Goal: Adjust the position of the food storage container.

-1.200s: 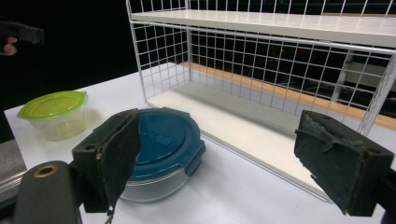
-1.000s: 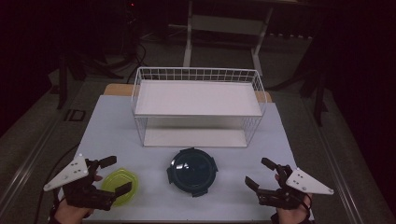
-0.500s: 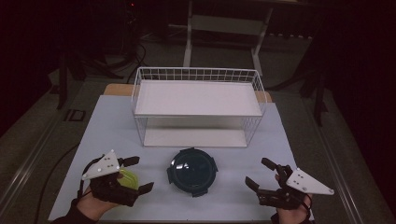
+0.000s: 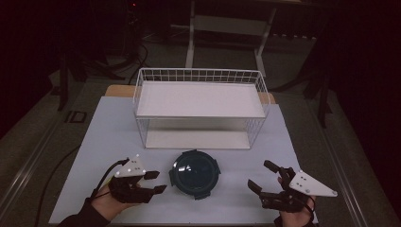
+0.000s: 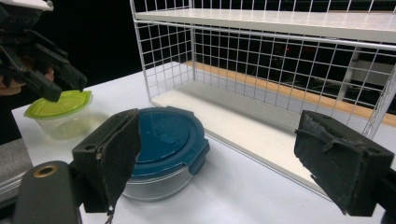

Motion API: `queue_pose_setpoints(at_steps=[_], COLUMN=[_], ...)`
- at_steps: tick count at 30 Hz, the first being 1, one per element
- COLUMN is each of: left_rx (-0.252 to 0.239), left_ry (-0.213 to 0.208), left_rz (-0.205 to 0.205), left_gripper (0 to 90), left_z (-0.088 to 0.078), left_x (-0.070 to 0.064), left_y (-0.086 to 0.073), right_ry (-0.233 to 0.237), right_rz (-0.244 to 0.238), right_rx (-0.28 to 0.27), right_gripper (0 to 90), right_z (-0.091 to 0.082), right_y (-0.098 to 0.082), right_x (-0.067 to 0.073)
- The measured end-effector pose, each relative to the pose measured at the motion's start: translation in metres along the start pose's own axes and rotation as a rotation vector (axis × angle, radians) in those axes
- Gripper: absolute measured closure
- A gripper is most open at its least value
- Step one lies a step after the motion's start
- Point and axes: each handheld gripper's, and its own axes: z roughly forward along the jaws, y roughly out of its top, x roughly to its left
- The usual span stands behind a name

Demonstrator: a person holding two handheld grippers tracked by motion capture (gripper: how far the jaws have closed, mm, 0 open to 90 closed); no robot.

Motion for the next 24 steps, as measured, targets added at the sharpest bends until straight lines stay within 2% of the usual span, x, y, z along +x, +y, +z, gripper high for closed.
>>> queue_pose_setpoints(at_steps=[4, 9, 13, 15, 18, 22, 24], left_rx=[0.088, 0.165, 0.191, 0.21, 0.237, 0.254, 0.272], left_ry=[0.03, 0.063, 0.082, 0.086, 0.119, 0.133, 0.147], left_rz=[0.005, 0.001, 0.009, 0.025, 0.03, 0.023, 0.035], left_gripper=[55.8, 68.6, 77.3, 82.1, 87.3, 88.4, 88.5], left_z=[0.011, 0.022, 0.029, 0.031, 0.035, 0.04, 0.047], left_x=[-0.002, -0.002, -0.001, -0.002, 0.001, 0.005, 0.009], left_y=[0.002, 0.004, 0.006, 0.007, 0.009, 0.01, 0.014], right_ry=[0.003, 0.006, 0.007, 0.007, 0.01, 0.012, 0.015], right_rz=[0.004, 0.004, 0.003, 0.003, 0.005, 0.006, 0.005], right_rx=[-0.001, -0.001, -0.001, -0.002, -0.004, -0.004, -0.007], right_gripper=[14.4, 14.4, 14.5, 14.4, 14.4, 14.5, 14.5], right_z=[0.0, 0.0, 0.0, -0.001, -0.001, -0.001, -0.001], right_y=[0.0, 0.0, 0.0, 0.0, 0.0, 0.0, 0.0], right_x=[0.0, 0.0, 0.0, 0.0, 0.0, 0.0, 0.0])
